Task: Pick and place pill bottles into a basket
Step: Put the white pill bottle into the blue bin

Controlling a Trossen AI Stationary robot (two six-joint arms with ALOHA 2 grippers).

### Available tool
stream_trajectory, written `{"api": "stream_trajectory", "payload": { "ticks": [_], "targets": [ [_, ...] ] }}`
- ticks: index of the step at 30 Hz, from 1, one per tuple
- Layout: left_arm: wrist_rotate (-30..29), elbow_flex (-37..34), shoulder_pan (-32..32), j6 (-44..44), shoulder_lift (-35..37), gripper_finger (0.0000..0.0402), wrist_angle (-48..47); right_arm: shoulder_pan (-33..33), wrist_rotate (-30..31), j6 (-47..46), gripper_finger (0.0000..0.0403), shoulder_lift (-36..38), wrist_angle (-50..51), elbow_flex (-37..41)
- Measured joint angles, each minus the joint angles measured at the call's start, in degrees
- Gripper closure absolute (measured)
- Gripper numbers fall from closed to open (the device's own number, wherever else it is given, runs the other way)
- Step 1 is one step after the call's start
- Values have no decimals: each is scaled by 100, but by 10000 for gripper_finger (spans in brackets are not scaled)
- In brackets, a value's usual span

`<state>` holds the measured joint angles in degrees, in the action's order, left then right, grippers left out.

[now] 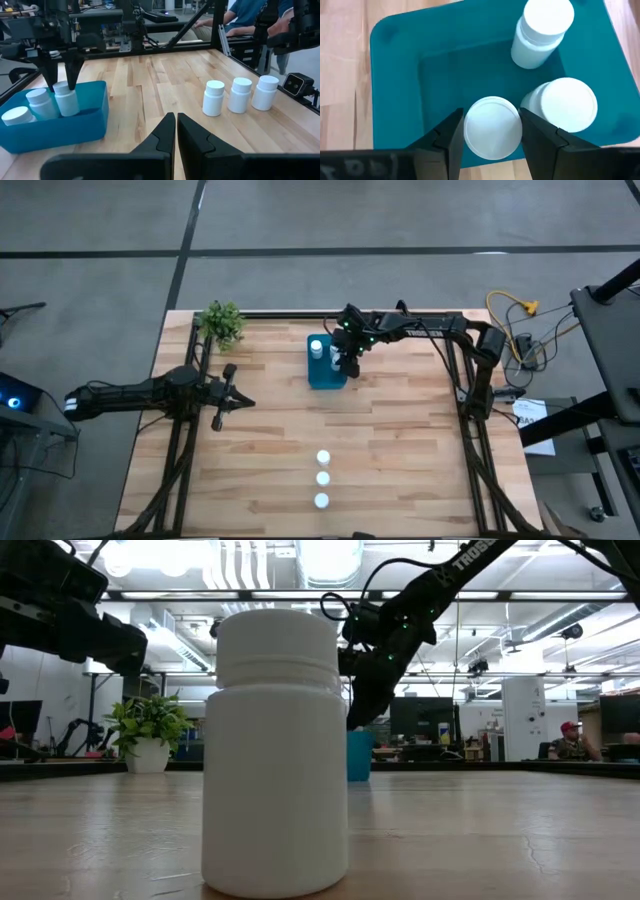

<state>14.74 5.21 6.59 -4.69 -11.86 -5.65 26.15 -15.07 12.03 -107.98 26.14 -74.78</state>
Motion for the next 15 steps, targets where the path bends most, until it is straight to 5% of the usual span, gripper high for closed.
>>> {"api": "stream_trajectory", "payload": {
  "ticks": [15],
  "targets": [
    [-1, 0, 0, -4, -11, 402, 17, 4, -255, -2, 255, 0, 5, 2]
  ]
}}
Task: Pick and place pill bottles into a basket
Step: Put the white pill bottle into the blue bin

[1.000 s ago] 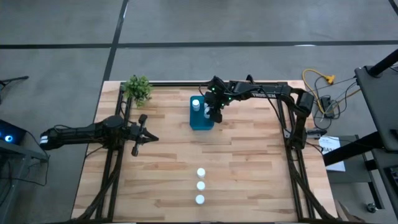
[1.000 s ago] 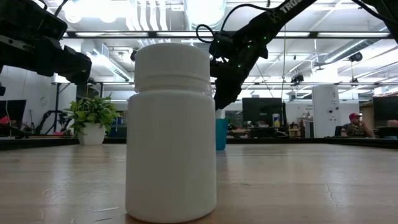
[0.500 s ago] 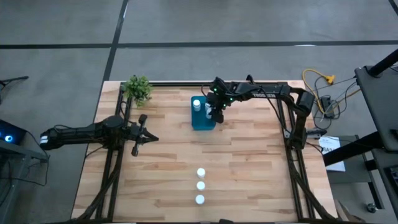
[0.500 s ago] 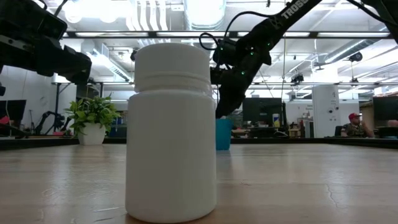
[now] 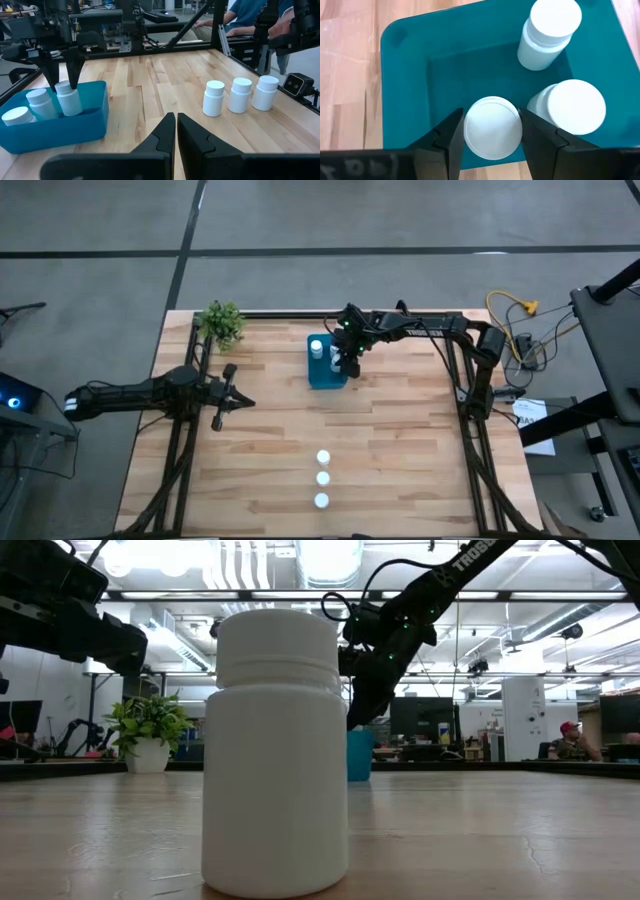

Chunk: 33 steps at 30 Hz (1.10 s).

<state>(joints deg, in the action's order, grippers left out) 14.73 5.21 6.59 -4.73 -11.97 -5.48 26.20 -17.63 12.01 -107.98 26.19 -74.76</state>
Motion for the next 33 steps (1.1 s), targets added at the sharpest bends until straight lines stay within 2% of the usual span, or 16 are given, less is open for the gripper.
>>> {"api": "stream_trajectory", "payload": {
  "ticks": [20, 27, 33],
  "targets": [
    [1, 0, 4, 7, 9, 402, -6, 11, -78, -4, 253, -405, -18, -185],
    [4, 0, 2, 138, 1, 402, -17, 7, -1, -64, 189, -464, 103, -216],
    [3, 0, -2, 137, 11, 402, -19, 7, -5, -65, 165, -455, 61, -221]
  ]
}}
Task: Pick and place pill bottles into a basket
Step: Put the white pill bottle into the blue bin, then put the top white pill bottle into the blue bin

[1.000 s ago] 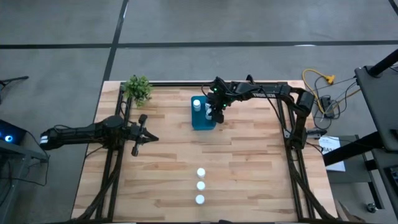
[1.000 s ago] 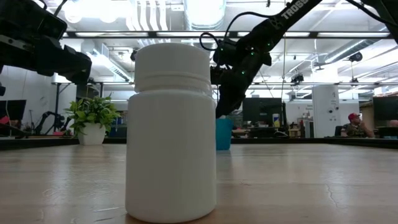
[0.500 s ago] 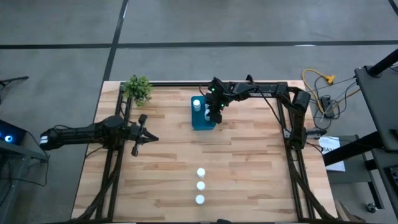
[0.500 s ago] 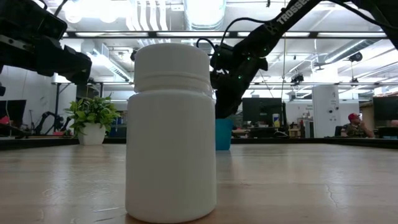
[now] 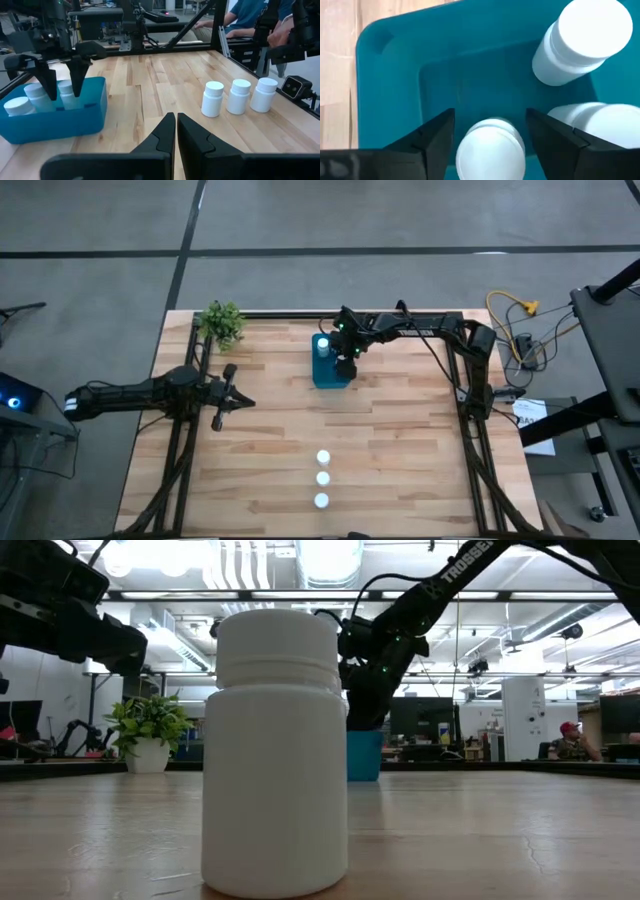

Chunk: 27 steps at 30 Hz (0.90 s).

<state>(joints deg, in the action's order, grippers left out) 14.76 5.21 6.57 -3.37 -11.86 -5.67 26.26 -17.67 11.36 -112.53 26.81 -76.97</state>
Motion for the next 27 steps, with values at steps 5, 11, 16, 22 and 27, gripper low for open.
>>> {"api": "stream_trajectory", "payload": {
  "ticks": [5, 11, 16, 22, 27],
  "targets": [
    [0, 0, 0, 1, 0, 402, 0, 0, -16, -1, 160, 4, -14, -2],
    [0, 0, 1, 0, 0, 402, 0, -2, -24, -46, 164, 19, -22, -6],
    [0, 0, 2, -1, 0, 402, 0, -11, -44, -68, 165, 28, 42, -128],
    [0, 0, 2, -1, 1, 402, 0, -54, -102, -88, 165, 39, 407, -527],
    [0, 0, 2, -1, 0, 402, 0, -192, -236, -64, 175, 54, 985, -998]
  ]
}}
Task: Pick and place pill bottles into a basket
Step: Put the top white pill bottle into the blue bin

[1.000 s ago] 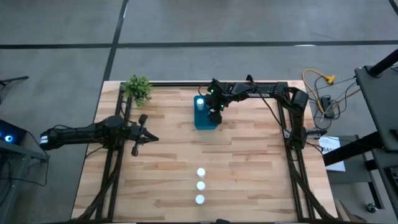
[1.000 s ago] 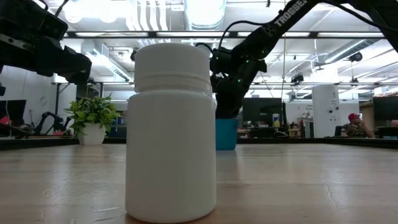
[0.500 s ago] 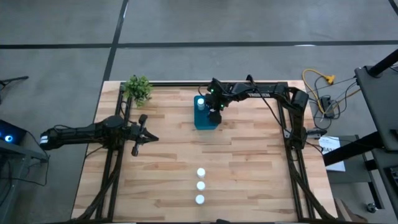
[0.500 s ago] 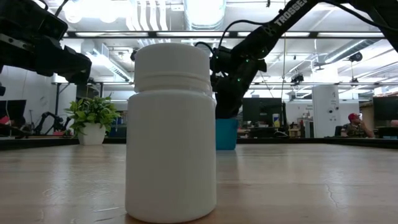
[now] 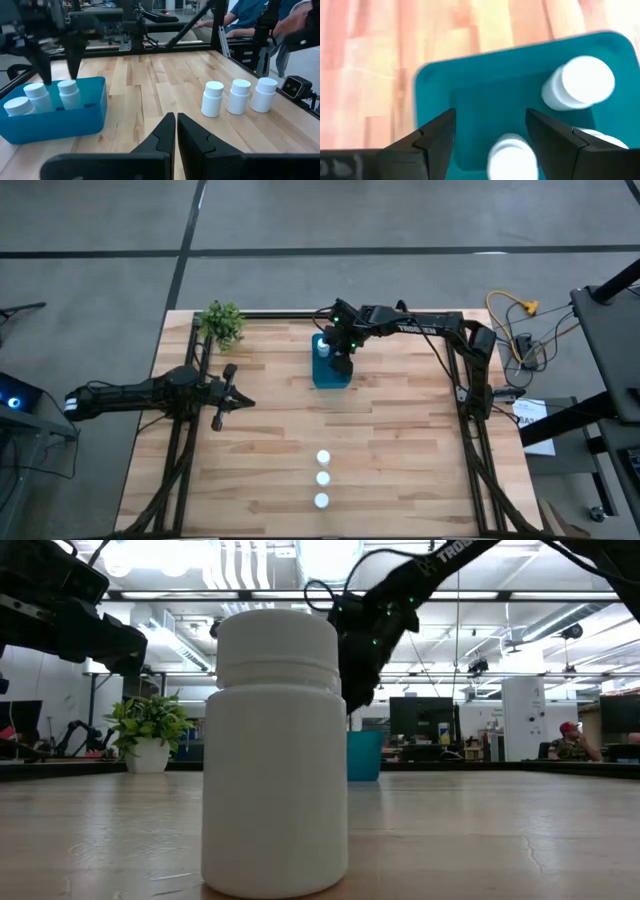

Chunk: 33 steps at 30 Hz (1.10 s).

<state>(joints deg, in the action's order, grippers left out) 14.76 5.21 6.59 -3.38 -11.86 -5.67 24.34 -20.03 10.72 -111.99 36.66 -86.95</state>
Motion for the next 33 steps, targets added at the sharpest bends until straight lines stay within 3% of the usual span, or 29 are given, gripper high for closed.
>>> {"api": "stream_trajectory", "payload": {
  "ticks": [6, 14, 24, 33],
  "targets": [
    [0, 0, 4, 0, 0, 402, 0, -336, -11, 333, 190, 279, 591, -356],
    [-2, 0, 4, 0, 0, 402, -2, -792, 23, 280, 235, 1147, 620, -200],
    [0, 0, 2, 0, -5, 402, -3, -1493, 65, -166, 289, 1900, -178, 743],
    [0, 0, -2, 0, 0, 402, 2, -2001, 250, -758, 292, 2151, -1075, 1783]
  ]
}}
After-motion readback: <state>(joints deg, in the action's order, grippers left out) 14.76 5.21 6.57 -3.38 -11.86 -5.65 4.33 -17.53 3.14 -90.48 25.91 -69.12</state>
